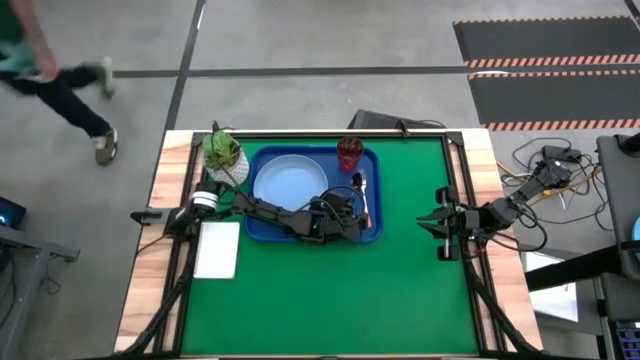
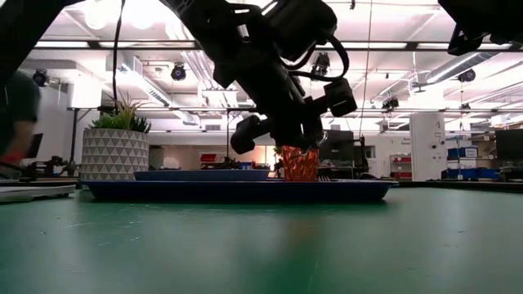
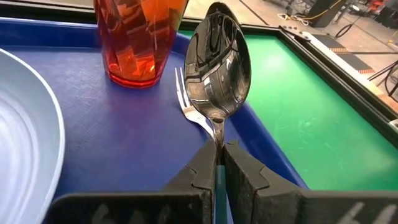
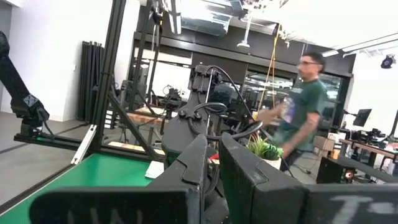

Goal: Pick and place plate/cup/fork/spoon on tray
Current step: Put the blue spoon on the blue serving tray to the left side of the orange fork

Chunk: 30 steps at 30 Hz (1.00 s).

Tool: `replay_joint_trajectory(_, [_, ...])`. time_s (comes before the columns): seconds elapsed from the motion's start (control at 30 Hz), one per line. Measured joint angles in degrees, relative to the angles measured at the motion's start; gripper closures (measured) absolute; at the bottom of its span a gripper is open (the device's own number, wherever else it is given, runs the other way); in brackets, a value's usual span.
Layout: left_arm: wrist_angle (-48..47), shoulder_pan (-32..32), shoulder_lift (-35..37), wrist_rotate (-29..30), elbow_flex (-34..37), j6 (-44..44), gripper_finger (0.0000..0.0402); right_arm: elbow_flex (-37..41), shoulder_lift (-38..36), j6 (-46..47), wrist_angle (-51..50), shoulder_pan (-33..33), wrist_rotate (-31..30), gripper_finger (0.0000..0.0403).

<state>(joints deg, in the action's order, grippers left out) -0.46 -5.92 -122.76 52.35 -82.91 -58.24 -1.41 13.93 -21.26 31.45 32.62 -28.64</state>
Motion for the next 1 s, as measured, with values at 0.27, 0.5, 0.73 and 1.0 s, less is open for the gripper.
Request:
replay_joint_trajectory(0.27, [0.0, 0.9, 0.0, 0.2, 0.5, -2.4, 0.0399, 0.0, 0.0, 0.0, 0.0, 0.0, 0.0, 0.0371])
replay_joint_trajectory(0.5, [0.3, 1.6, 0.0, 0.2, 2.4, -6.3, 0.0399, 0.0, 0.0, 0.0, 0.0, 0.0, 0.0, 0.0371])
replay_joint_trajectory(0.73, [0.0, 1.7, 0.0, 0.2, 3.6, -7.4, 0.0399, 0.0, 0.0, -0.5, 0.0, 0.0, 0.0, 0.0371])
replay_joint_trajectory(1.0, [0.0, 1.7, 0.0, 0.2, 3.8, -7.1, 0.0399, 0.0, 0.0, -0.5, 0.0, 0.0, 0.0, 0.0371])
